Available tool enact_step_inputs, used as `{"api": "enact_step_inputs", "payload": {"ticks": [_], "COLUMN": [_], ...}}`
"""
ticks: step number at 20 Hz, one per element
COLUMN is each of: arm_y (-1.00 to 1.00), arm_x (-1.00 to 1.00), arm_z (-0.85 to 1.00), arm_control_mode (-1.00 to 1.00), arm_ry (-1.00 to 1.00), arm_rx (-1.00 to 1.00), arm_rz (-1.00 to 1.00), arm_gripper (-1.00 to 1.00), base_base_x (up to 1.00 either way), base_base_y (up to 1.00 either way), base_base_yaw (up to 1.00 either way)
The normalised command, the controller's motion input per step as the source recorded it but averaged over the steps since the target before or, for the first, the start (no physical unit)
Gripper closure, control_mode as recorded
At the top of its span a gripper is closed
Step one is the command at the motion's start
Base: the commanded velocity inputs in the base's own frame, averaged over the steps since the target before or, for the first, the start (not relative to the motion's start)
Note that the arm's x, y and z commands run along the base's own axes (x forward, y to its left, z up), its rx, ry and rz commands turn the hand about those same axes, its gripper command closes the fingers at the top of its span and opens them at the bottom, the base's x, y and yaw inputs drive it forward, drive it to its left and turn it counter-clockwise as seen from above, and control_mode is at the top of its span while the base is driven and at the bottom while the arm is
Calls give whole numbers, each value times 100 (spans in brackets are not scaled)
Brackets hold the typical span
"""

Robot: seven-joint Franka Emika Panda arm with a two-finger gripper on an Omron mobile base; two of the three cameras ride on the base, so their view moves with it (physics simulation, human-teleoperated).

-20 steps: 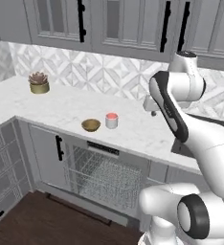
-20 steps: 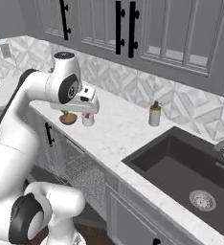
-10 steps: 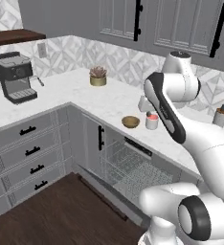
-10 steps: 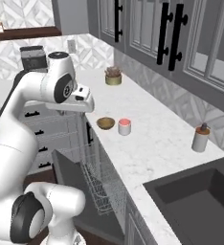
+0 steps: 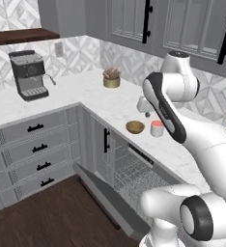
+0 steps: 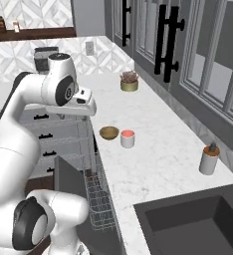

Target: Pick up the cup and bowl from the counter, place them in the dishwasher, and close the dishwasher door.

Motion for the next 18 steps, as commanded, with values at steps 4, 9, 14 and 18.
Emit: {"api": "enact_step_inputs", "payload": {"ticks": [4,9,14,18], "arm_y": [0,-24,-35,-26], "arm_x": [0,15,69,94], "arm_z": [0,-11,-30,-40], "arm_control_mode": [100,-100,-100,-100], "arm_ry": [0,2,8,7], "arm_rx": [0,5,1,0], "arm_rz": [0,7,9,5], "arm_gripper": [-100,-100,-100,-100], "base_base_x": [33,17,0,0], "base_base_y": [-54,-34,0,0], "base_base_yaw": [21,11,0,0]}}
